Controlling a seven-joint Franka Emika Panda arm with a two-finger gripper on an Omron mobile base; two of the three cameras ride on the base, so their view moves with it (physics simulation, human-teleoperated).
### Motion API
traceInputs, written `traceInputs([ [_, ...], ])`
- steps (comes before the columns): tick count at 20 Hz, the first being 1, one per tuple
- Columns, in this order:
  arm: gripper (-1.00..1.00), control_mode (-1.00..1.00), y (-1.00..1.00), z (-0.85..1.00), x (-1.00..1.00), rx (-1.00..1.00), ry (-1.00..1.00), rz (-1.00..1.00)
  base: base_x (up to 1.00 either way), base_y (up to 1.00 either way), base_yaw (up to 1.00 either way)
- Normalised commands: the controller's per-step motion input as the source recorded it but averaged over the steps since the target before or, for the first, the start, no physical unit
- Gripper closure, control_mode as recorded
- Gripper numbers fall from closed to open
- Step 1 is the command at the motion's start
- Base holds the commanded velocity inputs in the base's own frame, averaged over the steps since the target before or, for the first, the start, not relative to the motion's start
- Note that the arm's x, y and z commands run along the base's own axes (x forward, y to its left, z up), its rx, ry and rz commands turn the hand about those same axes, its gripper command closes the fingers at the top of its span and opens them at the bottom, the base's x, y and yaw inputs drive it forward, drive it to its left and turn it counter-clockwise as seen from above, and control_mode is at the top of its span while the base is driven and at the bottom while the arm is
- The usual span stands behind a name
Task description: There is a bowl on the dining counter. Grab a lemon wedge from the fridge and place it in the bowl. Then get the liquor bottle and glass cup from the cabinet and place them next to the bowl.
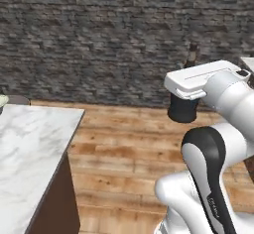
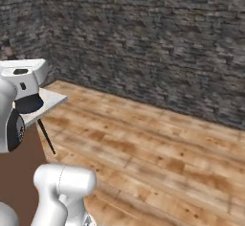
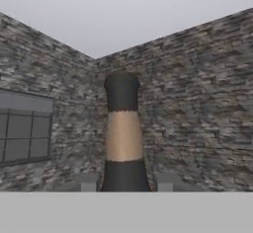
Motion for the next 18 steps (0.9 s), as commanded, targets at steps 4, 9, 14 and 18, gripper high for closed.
traceInputs([
  [4, 1.0, 1.0, 0.0, 0.0, 0.0, 0.0, 0.0, 0.0, 0.47, -0.13, 0.79],
  [9, 1.0, 1.0, 0.0, 0.0, 0.0, 0.0, 0.0, 0.0, 0.76, -0.32, 0.7],
  [14, 1.0, 1.0, 0.0, 0.0, 0.0, 0.0, 0.0, 0.0, 0.81, -0.47, 0.6],
  [18, 1.0, 1.0, 0.0, 0.0, 0.0, 0.0, 0.0, 0.0, 0.8, -0.48, 0.5],
])
